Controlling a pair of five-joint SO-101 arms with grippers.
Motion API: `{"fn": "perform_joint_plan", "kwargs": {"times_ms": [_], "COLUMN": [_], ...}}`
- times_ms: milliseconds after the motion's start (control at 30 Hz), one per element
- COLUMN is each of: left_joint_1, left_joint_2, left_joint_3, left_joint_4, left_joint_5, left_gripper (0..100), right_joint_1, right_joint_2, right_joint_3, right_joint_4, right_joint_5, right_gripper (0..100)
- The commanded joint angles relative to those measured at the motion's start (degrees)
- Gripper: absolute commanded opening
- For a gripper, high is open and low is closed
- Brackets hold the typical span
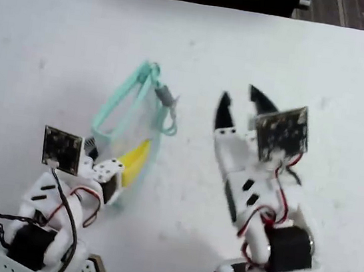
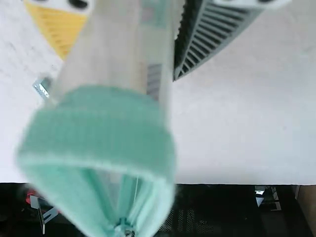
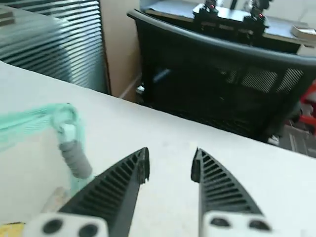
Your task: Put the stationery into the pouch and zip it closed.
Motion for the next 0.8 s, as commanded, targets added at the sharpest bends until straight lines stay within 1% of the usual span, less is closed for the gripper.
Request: {"fn": "perform_joint_plan", "kwargs": {"times_ms": [0, 167, 300, 433, 667, 767], "left_joint_1": [-0.31, -0.31, -0.31, -0.40, -0.57, -0.48], "left_joint_2": [-0.04, -0.04, -0.04, -0.04, -0.04, -0.04], "left_joint_3": [-2.11, -1.49, -1.49, -1.49, -1.49, -1.49], "left_joint_4": [-0.18, -0.44, -0.35, -0.18, -0.18, -0.18], "left_joint_5": [0.53, 0.44, 0.44, 0.44, 0.35, -1.85], "left_gripper": [26, 26, 26, 26, 26, 26], "right_joint_1": [5.32, 6.90, 7.43, 7.52, 7.52, 8.75], "right_joint_2": [6.64, 21.05, 30.46, 35.65, 47.08, 52.79], "right_joint_3": [-2.73, -6.68, -11.52, -14.77, -17.58, -19.78], "right_joint_4": [0.04, 0.66, 5.93, 9.71, 9.45, 9.71], "right_joint_5": [0.18, 0.18, 0.09, 0.35, 0.18, 0.18], "right_gripper": [13.4, 13.4, 13.6, 13.7, 13.7, 13.7]}}
